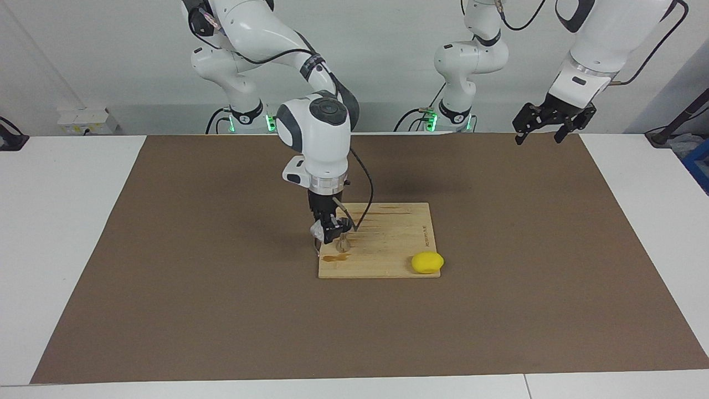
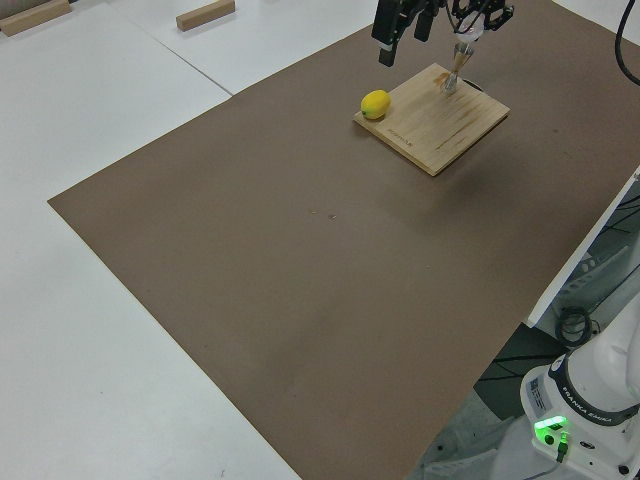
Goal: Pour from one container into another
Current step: 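Tilt the clear cup with the right gripper to pour into the metal cup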
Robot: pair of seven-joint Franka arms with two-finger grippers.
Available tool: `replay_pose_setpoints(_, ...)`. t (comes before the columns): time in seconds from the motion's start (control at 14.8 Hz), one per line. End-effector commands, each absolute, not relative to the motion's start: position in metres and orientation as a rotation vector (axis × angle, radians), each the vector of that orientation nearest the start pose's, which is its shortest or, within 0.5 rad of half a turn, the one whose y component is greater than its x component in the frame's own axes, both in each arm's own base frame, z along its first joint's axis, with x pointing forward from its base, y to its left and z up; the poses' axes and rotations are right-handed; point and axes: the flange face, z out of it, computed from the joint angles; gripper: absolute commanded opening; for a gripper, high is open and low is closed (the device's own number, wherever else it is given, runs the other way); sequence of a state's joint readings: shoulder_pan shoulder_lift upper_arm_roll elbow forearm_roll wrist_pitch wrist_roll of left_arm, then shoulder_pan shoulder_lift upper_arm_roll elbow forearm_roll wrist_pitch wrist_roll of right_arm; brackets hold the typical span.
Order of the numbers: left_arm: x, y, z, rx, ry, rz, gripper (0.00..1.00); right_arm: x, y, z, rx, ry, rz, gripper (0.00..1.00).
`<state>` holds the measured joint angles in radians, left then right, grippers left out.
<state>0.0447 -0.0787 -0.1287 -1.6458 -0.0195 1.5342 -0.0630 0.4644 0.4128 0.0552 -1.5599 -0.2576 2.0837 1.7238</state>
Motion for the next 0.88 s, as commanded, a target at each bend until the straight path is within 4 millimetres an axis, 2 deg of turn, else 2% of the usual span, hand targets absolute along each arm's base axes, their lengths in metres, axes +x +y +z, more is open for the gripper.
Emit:
replay_pose_setpoints(0.0, 0.517, -0.0459, 0.6308, -3.156, 0.044, 0.063, 1.0, 0.6032, 0.3336, 0.4174, -2.658, 1.607, -0.439, 0.0)
replay_pose_setpoints(0.2, 0.517, -0.0459, 0.6308, -3.156, 0.044, 0.063, 1.0, 0.5997, 0.3378, 0.4142, -2.697, 1.568, -0.492, 0.0)
replay_pose_setpoints(0.81, 0.517, -0.0459, 0.6308, -3.156, 0.044, 0.063, 1.0, 0.5995, 0.3376, 0.4155, -2.71, 1.566, -0.505, 0.0)
